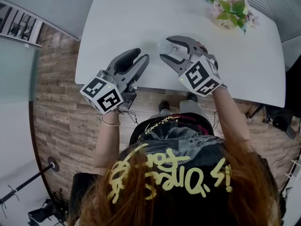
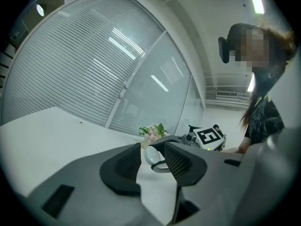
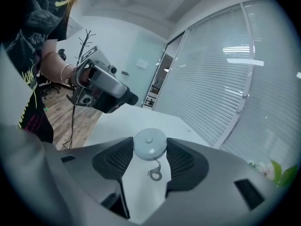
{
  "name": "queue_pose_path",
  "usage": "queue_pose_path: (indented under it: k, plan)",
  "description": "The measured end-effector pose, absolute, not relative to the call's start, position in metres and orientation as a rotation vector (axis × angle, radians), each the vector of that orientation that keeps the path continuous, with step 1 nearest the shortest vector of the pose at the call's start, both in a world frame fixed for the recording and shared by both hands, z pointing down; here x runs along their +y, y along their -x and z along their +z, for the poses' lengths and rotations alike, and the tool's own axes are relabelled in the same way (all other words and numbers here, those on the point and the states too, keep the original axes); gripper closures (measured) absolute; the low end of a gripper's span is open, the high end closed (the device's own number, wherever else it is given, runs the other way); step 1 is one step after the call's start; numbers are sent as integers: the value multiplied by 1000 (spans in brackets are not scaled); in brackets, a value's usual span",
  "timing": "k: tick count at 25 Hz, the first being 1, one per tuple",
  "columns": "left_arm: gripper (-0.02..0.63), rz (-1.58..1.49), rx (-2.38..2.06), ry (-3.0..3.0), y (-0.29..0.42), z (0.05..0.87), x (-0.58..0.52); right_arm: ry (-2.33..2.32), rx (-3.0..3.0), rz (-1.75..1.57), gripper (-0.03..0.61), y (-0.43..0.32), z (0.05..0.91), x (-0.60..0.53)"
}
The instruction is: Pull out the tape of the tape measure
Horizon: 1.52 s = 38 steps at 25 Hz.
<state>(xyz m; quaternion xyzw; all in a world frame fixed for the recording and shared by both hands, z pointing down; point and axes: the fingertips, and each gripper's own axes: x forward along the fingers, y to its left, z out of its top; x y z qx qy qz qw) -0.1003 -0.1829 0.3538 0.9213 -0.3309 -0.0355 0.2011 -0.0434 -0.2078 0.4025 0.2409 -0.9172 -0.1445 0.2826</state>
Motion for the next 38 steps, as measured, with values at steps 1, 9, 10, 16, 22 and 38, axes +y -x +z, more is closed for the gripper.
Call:
queue_pose_path:
  k: [1, 9, 10, 16, 22, 38]
  plan:
    - [466, -100, -931, -2571, 101, 354, -183, -643, -2442, -362, 351, 43, 409, -208]
    - [492, -79, -925, -2567, 103, 357, -177, -597, -2371, -220, 353, 41, 452, -207]
    - [494, -79, -927, -2566, 104, 357, -177, -592, -2363, -206, 351, 41, 456, -207]
    - [505, -76, -948, -2555, 110, 359, -176, -561, -2330, -127, 351, 42, 475, -207]
    - [505, -95, -953, -2534, 114, 360, -176, -505, -2289, -64, 351, 41, 491, -204]
    - [509, -90, -957, -2526, 116, 364, -177, -505, -2267, 168, 351, 39, 509, -209]
